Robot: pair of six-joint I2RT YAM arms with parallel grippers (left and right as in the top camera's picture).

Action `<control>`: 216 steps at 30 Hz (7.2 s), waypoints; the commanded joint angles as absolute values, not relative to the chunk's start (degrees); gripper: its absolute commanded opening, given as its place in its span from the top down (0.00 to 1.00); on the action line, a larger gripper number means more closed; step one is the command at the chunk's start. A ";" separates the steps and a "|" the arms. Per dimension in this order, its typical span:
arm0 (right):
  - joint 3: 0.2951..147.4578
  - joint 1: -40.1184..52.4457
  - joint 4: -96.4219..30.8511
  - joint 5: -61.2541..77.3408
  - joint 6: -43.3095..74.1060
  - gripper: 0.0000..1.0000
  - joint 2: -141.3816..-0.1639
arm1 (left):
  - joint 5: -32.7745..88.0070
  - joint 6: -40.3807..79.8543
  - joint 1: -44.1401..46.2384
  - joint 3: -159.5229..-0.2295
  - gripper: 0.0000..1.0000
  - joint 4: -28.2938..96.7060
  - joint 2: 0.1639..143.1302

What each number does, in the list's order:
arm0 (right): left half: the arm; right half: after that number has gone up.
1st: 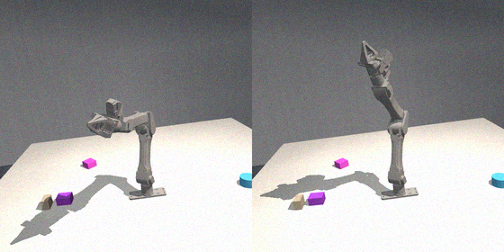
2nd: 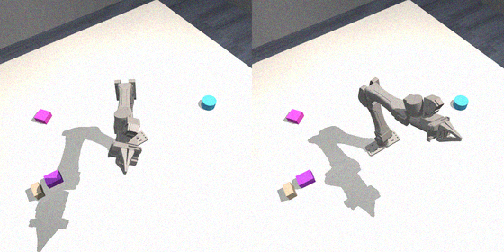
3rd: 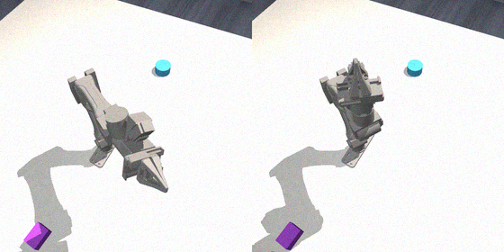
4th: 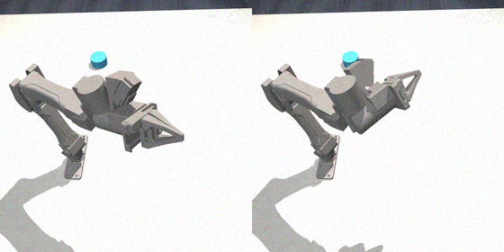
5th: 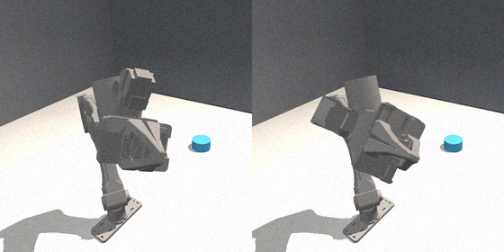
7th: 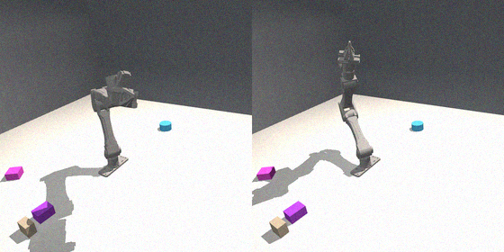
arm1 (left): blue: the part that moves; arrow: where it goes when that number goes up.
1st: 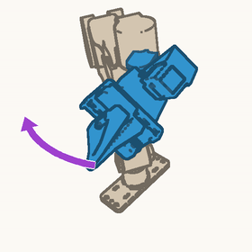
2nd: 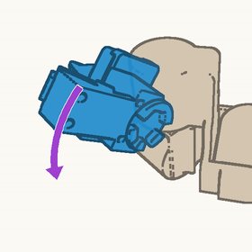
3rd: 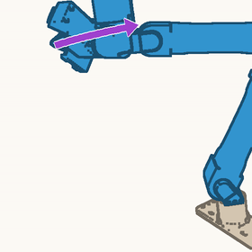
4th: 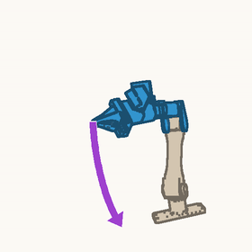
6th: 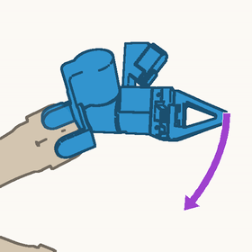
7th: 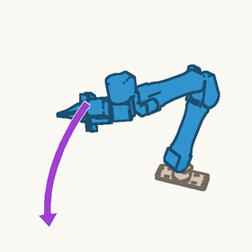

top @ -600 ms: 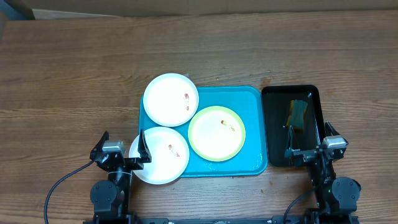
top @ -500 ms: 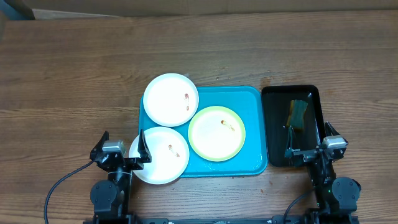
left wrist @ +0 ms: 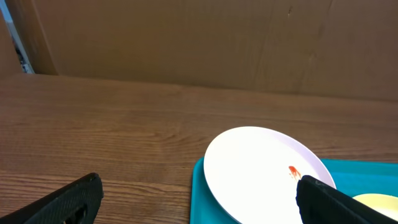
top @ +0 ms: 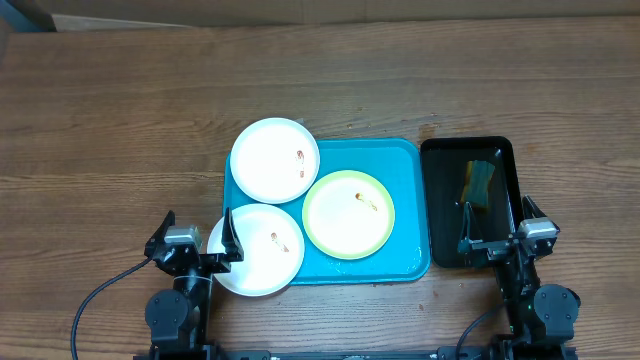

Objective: Clean dirty plates on tray and stack at the side

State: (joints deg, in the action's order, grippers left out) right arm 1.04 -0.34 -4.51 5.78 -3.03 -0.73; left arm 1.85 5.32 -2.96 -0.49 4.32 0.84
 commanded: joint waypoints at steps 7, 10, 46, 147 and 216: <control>0.45 -0.08 -4.23 6.11 -3.05 0.00 -0.16 | 1.48 3.81 -2.59 -0.27 0.00 4.43 0.30; 0.45 -0.08 -4.25 6.11 -3.05 0.00 -0.16 | 1.48 3.81 -2.59 -0.27 0.00 4.45 0.30; 0.45 -0.08 -4.23 6.11 -3.05 0.00 -0.16 | -0.40 3.79 -2.59 -0.27 0.00 4.40 0.30; 78.94 -0.03 -63.11 2.63 9.50 0.27 -99.26 | 3.62 31.70 26.72 -61.10 0.74 40.21 100.73; 60.16 0.03 -50.06 4.97 12.27 0.46 -99.42 | 4.03 24.21 26.72 -57.78 0.68 31.16 100.99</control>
State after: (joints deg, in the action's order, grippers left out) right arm 60.18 -0.23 -51.46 5.10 12.32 -99.37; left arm 2.81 25.28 26.28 -58.22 30.44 100.44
